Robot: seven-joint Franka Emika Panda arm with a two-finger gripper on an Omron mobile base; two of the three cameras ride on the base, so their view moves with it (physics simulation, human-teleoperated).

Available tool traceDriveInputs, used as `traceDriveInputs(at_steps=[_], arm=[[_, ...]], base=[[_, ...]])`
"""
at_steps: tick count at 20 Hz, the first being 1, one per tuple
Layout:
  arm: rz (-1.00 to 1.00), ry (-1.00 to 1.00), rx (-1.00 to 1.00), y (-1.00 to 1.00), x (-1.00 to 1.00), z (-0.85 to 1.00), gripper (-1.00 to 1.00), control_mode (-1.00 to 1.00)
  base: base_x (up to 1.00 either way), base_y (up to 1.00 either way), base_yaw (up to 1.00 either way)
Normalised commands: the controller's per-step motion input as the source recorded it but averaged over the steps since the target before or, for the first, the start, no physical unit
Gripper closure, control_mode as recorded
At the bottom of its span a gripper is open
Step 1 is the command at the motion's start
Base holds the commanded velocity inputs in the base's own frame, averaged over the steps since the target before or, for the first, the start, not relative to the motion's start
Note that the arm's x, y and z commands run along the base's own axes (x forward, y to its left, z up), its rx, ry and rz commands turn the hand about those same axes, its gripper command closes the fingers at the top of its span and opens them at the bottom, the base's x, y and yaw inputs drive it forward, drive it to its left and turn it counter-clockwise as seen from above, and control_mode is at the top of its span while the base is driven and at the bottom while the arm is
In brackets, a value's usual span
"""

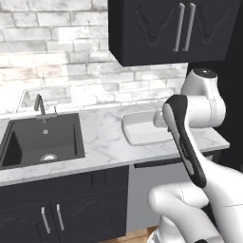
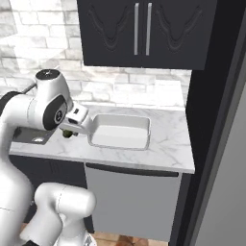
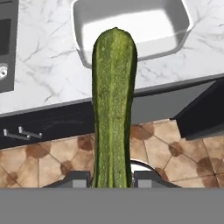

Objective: Take the eggplant and squash out of the freezer and place them in the tupperware container on the counter. Then put the tupperware containing the vegetables back in the freezer.

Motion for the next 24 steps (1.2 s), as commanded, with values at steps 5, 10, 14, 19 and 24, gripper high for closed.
traceDriveInputs(at_steps=[5, 10, 14, 19, 24], arm=[[-0.19, 0.20, 0.01, -0.12, 0.70, 0.00, 1.00, -1.00], [-0.22, 0.09, 0.00, -0.10, 0.62, -0.13, 1.00, -1.00], [-0.20, 0.04, 0.00, 0.00, 0.59, -0.28, 1.00, -1.00], [-0.14, 0.00, 0.00, -0.04, 0.34, -0.46, 1.00, -1.00], [-0.11, 0.01, 0.00, -0.05, 0.26, -0.39, 1.00, -1.00]], base=[[0.00, 0.00, 0.00], [0.00, 0.00, 0.00], [0.00, 0.00, 0.00], [0.00, 0.00, 0.00], [0.00, 0.00, 0.00]])
